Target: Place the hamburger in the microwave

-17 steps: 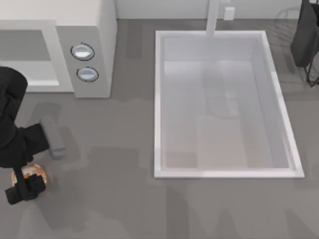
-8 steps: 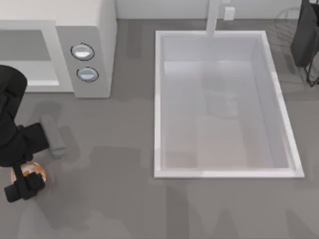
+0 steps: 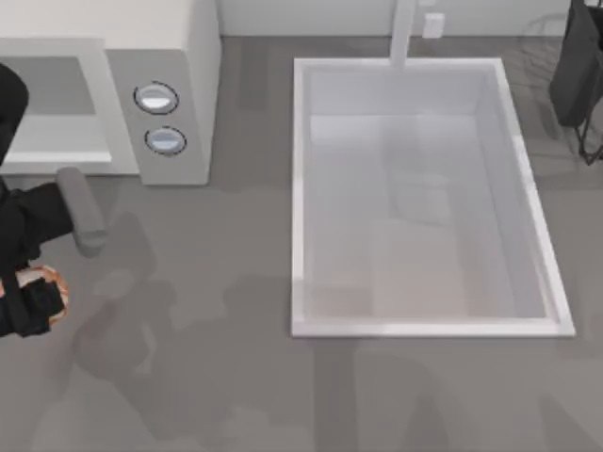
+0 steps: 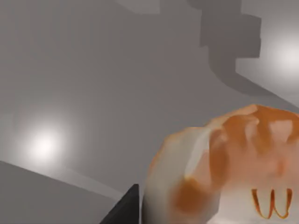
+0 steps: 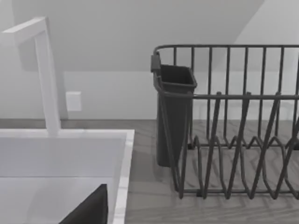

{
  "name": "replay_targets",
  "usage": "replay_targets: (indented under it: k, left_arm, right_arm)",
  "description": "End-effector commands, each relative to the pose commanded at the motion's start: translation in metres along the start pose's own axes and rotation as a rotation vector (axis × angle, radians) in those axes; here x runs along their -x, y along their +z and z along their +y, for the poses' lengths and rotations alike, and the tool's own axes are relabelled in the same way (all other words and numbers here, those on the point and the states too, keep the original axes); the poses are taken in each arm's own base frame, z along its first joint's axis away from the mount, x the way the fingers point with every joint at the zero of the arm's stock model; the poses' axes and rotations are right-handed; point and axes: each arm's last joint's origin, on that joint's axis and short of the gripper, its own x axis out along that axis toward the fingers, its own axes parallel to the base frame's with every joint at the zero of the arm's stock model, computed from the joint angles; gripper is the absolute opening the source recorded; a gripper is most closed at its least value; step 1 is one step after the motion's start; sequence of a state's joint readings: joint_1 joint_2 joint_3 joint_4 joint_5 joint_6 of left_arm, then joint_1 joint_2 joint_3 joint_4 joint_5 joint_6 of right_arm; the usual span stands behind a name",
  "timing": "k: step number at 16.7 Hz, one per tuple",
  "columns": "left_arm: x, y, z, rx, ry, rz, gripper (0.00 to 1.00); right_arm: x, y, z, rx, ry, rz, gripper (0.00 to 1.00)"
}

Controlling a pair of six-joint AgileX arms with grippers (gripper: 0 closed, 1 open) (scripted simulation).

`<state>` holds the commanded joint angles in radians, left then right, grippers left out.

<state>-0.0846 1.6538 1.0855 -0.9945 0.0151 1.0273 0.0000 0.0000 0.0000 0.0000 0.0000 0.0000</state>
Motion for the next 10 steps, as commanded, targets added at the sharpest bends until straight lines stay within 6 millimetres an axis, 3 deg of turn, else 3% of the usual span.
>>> replay_targets:
  k: [4, 10]
  left_arm:
    - [0.029, -0.002, -0.004, 0.001, 0.001, -0.001, 0.0]
    - [0.029, -0.002, -0.002, 0.007, 0.004, -0.002, 0.0]
  right_arm:
    - [0.0, 0.0, 0.0, 0.0, 0.0, 0.0, 1.0]
    - [0.0, 0.0, 0.0, 0.0, 0.0, 0.0, 1.0]
